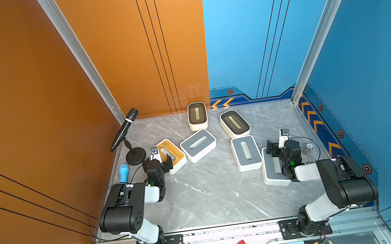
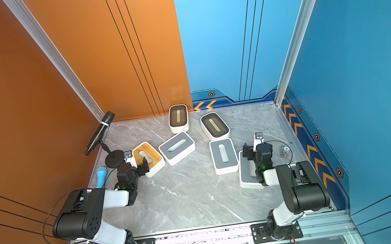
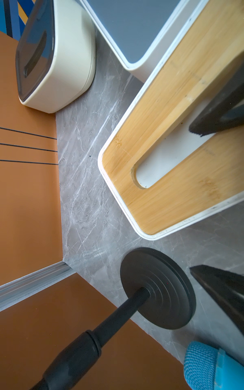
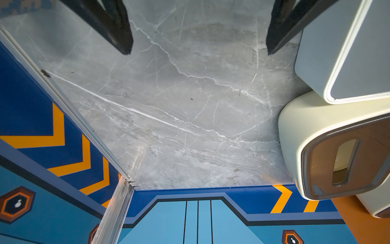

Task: Stack the tissue boxes
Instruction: Pick up the tissue box from the center of the board.

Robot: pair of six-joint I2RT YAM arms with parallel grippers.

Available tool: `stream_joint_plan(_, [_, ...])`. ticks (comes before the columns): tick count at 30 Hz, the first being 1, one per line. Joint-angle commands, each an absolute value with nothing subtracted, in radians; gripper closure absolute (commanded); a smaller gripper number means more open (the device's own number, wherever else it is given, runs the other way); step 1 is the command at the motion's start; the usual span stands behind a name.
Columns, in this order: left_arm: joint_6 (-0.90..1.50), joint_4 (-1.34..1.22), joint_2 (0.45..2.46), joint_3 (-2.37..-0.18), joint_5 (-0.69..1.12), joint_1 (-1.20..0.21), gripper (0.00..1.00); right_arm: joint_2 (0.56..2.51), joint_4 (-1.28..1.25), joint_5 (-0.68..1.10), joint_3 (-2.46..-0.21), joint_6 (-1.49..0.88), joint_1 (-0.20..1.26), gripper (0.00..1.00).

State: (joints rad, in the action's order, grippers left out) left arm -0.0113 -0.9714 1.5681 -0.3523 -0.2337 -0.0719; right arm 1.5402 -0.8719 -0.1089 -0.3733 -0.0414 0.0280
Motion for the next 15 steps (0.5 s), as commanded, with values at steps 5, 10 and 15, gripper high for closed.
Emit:
stream_joint_plan(5, [-0.008, -0.956, 1.561, -0.362, -0.221, -0.056, 0.02, 1.529, -0.874, -0.125, -0.377, -0.058, 0.027, 0.0])
stream_joint_plan(10, [0.002, -1.035, 1.487, -0.288, -0.274, -0.063, 0.02, 1.391, -0.999, -0.186, -0.241, -0.1, 0.011, 0.0])
stream_joint_plan(15, [-0.002, -1.013, 1.351, -0.241, -0.485, -0.129, 0.02, 1.2, -0.839, -0.234, -0.215, -0.144, 0.006, 0.0])
